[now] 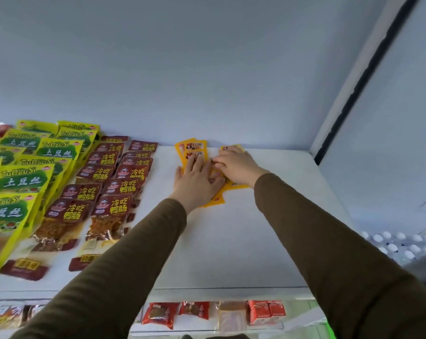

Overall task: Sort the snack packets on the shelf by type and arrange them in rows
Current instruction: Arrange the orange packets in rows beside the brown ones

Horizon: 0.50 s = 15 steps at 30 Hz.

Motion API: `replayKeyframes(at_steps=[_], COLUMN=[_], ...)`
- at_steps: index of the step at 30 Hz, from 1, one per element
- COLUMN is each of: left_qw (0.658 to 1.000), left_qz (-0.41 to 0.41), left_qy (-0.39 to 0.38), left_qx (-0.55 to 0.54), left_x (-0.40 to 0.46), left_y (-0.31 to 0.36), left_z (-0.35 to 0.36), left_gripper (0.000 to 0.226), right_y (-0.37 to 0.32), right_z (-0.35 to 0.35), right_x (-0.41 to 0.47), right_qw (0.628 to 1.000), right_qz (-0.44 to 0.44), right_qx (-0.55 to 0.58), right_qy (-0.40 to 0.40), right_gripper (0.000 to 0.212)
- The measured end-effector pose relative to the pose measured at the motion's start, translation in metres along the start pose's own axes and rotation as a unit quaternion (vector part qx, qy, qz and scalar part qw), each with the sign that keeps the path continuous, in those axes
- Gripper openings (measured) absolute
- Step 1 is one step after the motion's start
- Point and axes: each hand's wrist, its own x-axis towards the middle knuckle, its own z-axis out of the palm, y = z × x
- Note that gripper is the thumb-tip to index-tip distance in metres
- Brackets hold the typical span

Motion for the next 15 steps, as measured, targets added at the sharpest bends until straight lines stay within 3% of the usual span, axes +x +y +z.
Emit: replayKeyframes(at_steps=[9, 11, 13, 15], left_qw=[0.996, 0.995, 0.997, 0.999], left_qz=[0.034, 0.029, 0.02, 0.01], left_qy=[-0.069, -0.075, -0.032, 0.0], left_qx=[0.047, 0.064, 0.074, 0.052], left_x=[-0.02, -0.028, -0.04, -0.056], left_y=[-0.038, -0.041, -0.042, -0.044], left_z=[-0.016, -0.023, -0.025, -0.021], left_gripper=[0.081, 0.08, 0.076, 0.074], right_y=[0.033, 0.026, 0.011, -0.009], right_z=[-0.022, -0.026, -0.027, -0.024], right_x=[-0.017, -0.018, -0.016, -0.011], right_qw=[0.998, 0.999, 0.997, 0.987], right_qz=[0.006, -0.008, -0.05, -0.077], right_qx=[-0.018, -0.009, 0.055, 0.133], right_qy=[-0.067, -0.031, 0.037, 0.054], right_gripper=[0.041, 0.039, 0.039, 0.047])
